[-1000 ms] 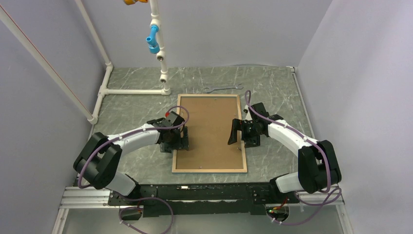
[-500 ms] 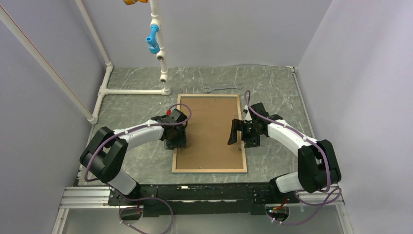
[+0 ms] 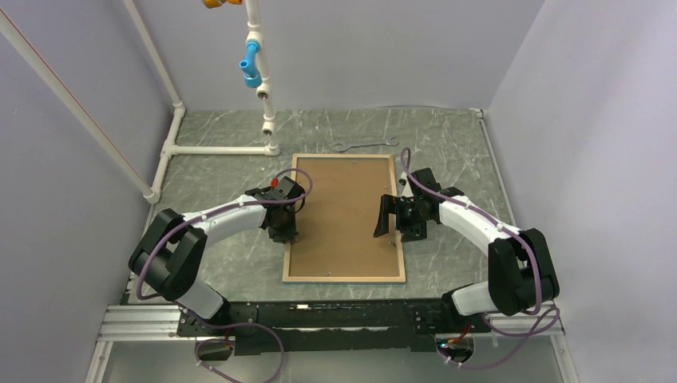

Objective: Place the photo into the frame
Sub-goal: Install the photo frame at the center of the board.

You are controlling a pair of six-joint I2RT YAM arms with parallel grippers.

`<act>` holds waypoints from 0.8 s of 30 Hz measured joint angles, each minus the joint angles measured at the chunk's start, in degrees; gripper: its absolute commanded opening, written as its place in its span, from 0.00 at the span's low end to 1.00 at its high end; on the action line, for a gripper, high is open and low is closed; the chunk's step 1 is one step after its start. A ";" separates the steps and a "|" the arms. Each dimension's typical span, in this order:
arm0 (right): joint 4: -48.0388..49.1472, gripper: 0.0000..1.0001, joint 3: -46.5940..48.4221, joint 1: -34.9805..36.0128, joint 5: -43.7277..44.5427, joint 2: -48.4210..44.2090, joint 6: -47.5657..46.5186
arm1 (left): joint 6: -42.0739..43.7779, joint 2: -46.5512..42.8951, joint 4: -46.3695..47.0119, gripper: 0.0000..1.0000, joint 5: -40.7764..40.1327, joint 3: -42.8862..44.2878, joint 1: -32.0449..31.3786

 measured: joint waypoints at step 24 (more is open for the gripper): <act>-2.49 1.00 3.72 5.57 6.69 5.01 -0.55 | -0.22 -11.17 4.55 0.86 5.97 -6.78 5.55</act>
